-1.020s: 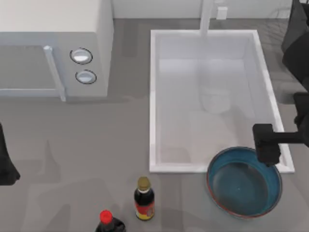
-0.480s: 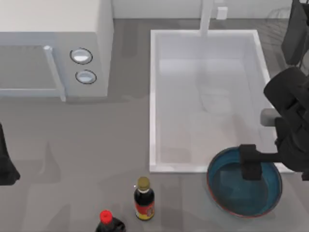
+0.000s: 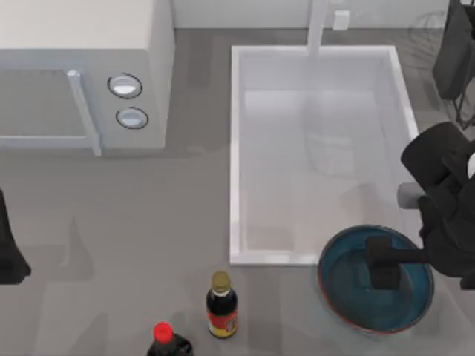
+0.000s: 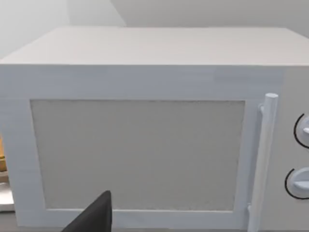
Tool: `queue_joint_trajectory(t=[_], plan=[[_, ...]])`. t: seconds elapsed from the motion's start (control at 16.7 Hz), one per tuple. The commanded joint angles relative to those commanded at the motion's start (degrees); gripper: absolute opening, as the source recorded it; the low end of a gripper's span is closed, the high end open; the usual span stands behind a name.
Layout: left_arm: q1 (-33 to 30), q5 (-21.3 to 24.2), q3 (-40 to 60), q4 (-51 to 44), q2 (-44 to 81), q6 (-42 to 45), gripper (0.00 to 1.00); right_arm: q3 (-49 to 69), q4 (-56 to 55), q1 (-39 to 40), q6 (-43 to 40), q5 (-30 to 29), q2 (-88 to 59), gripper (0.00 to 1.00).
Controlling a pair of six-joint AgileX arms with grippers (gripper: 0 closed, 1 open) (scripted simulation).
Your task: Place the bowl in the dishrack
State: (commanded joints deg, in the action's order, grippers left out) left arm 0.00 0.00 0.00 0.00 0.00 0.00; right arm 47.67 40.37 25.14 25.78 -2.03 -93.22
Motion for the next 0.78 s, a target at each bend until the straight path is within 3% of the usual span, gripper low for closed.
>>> queue_joint_trajectory(t=[0.72,0.78], plan=[[0.00,0.00,0.00,0.00,0.00,0.00,1.00,0.00,0.00,0.00,0.00,0.00,0.00,0.02],[0.00,0.00,0.00,0.00,0.00,0.00,1.00,0.00,0.00,0.00,0.00,0.00,0.00,0.00]])
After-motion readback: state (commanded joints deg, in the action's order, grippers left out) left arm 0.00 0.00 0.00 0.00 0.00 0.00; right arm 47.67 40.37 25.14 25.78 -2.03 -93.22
